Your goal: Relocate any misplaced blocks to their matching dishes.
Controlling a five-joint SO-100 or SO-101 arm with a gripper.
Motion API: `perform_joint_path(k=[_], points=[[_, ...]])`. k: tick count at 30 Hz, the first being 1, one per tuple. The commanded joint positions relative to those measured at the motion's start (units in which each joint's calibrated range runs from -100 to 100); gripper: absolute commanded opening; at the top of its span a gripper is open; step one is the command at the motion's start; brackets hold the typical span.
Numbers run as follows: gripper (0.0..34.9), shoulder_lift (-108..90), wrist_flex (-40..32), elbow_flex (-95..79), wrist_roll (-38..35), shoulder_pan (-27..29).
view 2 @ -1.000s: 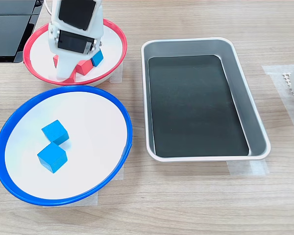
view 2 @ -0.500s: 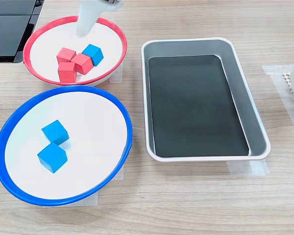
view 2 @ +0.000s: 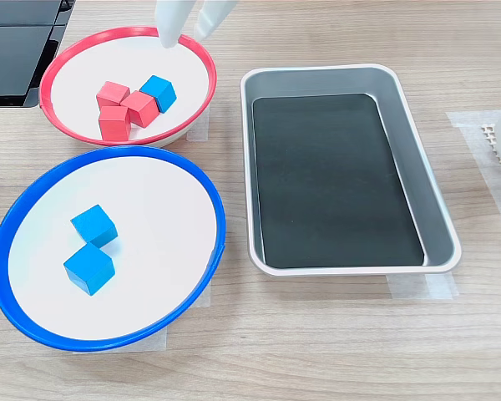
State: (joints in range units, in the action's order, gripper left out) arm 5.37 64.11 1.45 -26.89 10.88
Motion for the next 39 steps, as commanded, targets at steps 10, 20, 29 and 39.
perform_joint_path(k=[10, 20, 29, 39], points=[[13.6, 11.6, -9.3, 8.5, 16.3, 4.9], [15.4, 12.2, -5.5, 6.9, 25.2, 7.6], [15.8, 15.5, -4.4, 10.9, 28.9, 5.9], [16.7, 22.6, 1.2, 23.8, 31.9, 5.1]])
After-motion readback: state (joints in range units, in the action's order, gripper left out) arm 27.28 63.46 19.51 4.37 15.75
